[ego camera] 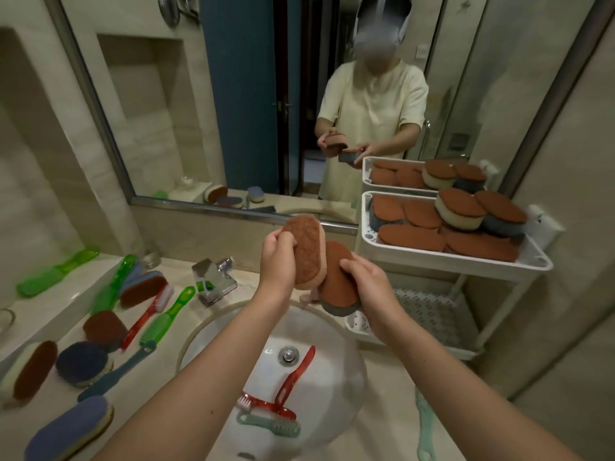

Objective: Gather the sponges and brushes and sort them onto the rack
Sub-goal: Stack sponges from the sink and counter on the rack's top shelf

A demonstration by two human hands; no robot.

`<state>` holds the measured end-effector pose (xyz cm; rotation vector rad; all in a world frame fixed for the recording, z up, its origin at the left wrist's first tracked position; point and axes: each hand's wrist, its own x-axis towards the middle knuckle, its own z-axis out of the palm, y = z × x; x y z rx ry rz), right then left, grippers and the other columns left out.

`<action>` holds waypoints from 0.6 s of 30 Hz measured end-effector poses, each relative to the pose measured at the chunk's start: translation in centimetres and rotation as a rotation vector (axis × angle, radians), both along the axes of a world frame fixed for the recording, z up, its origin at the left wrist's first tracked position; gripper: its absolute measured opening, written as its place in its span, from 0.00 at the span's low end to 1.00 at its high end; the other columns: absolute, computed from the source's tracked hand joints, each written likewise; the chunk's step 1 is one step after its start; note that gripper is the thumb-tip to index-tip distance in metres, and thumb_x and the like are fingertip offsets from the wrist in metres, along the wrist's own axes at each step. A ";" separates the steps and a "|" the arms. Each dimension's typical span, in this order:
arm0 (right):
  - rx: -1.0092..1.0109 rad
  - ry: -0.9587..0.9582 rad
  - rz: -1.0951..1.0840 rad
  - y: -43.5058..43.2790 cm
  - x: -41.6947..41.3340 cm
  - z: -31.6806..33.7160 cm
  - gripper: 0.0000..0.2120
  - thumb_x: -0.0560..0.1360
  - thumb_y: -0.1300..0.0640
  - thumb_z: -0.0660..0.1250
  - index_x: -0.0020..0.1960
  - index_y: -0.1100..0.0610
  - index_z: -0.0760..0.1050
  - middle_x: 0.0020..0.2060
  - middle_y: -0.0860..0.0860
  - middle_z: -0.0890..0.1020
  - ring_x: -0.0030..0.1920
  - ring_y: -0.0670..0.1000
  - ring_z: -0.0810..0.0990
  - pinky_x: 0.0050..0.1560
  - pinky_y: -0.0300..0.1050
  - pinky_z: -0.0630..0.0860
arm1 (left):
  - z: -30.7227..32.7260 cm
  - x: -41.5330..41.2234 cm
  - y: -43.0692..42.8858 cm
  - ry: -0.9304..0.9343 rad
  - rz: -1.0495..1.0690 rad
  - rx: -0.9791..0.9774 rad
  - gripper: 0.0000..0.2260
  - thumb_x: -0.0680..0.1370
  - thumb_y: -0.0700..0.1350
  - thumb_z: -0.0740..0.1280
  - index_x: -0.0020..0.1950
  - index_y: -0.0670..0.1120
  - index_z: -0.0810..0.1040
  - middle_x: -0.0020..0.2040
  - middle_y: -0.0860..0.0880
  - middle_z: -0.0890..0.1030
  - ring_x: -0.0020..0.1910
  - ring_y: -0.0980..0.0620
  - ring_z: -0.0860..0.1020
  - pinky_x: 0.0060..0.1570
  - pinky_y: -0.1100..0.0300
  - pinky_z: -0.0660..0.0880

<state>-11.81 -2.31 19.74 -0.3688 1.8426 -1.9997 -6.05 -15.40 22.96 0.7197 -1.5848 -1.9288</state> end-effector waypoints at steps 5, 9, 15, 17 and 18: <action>-0.093 0.035 -0.106 3.0 -1.4 3.0 0.06 0.79 0.56 0.65 0.47 0.47 0.78 0.40 0.44 0.86 0.40 0.43 0.84 0.34 0.35 0.77 | 3.4 -1.7 1.9 0.069 -0.051 -0.029 0.12 0.79 0.46 0.56 0.61 0.50 0.69 0.52 0.49 0.75 0.51 0.52 0.74 0.39 0.57 0.71; -0.101 0.073 -0.193 4.8 -2.6 5.1 0.06 0.79 0.52 0.65 0.55 0.47 0.76 0.49 0.46 0.82 0.45 0.43 0.82 0.34 0.34 0.76 | 5.1 -3.3 3.6 0.096 -0.103 -0.057 0.13 0.79 0.47 0.56 0.63 0.48 0.68 0.54 0.48 0.74 0.54 0.49 0.74 0.46 0.54 0.73; -0.107 0.100 -0.306 6.8 -4.8 7.5 0.11 0.80 0.52 0.63 0.61 0.50 0.73 0.53 0.48 0.80 0.52 0.48 0.79 0.47 0.44 0.76 | 6.3 -5.7 5.6 0.120 -0.161 -0.085 0.14 0.80 0.46 0.56 0.64 0.47 0.66 0.54 0.49 0.73 0.51 0.54 0.73 0.39 0.58 0.71; -0.095 0.090 -0.309 7.3 -5.9 8.1 0.09 0.80 0.52 0.62 0.59 0.49 0.73 0.52 0.47 0.79 0.52 0.48 0.78 0.52 0.48 0.77 | 6.5 -6.6 6.0 0.093 -0.196 -0.104 0.14 0.80 0.46 0.56 0.65 0.48 0.65 0.54 0.49 0.72 0.50 0.55 0.73 0.38 0.59 0.70; -0.089 0.082 -0.305 7.4 -6.3 8.4 0.08 0.80 0.52 0.62 0.58 0.48 0.73 0.51 0.47 0.78 0.52 0.49 0.78 0.54 0.50 0.76 | 6.6 -7.1 6.2 0.080 -0.211 -0.112 0.14 0.80 0.46 0.56 0.66 0.48 0.64 0.53 0.49 0.72 0.49 0.55 0.73 0.37 0.60 0.70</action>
